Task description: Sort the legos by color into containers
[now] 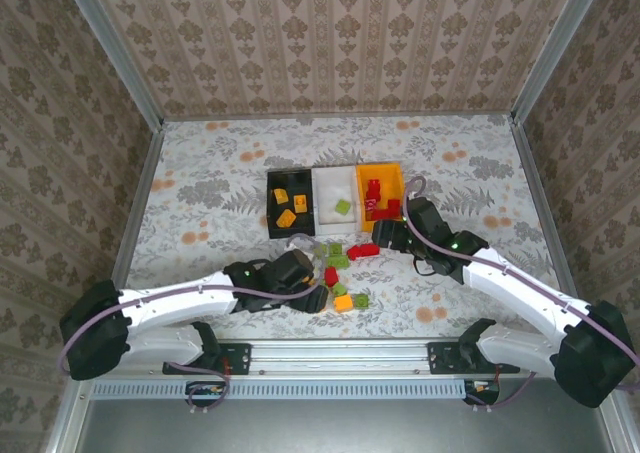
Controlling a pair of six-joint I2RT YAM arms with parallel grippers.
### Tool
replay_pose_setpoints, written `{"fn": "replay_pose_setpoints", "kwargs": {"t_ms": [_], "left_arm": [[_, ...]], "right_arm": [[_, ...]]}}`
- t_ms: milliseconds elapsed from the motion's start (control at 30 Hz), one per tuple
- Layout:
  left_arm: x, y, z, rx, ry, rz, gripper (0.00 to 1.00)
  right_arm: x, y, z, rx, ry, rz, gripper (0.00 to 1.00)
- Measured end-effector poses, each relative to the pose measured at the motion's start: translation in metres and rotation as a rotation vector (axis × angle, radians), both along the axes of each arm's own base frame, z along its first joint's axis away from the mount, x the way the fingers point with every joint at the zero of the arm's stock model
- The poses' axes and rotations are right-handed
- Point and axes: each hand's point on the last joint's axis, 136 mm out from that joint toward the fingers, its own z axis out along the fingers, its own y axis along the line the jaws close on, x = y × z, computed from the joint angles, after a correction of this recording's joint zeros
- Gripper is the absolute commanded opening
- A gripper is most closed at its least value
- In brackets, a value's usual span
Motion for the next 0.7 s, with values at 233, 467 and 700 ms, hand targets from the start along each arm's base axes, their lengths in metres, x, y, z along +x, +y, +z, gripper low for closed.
{"fn": "replay_pose_setpoints", "kwargs": {"t_ms": [233,467,700], "left_arm": [[-0.021,-0.006,-0.027,0.082,0.044,-0.049,0.82],[-0.018,-0.003,-0.04,0.143,0.048,-0.03,0.77],[-0.015,-0.003,-0.046,0.217,0.058,-0.022,0.76]], "right_arm": [[0.0,0.0,0.0,-0.001,0.0,0.0,0.85],[0.0,-0.001,0.0,-0.001,0.001,-0.002,0.85],[0.001,-0.003,0.005,0.008,-0.013,-0.009,0.85]]}}
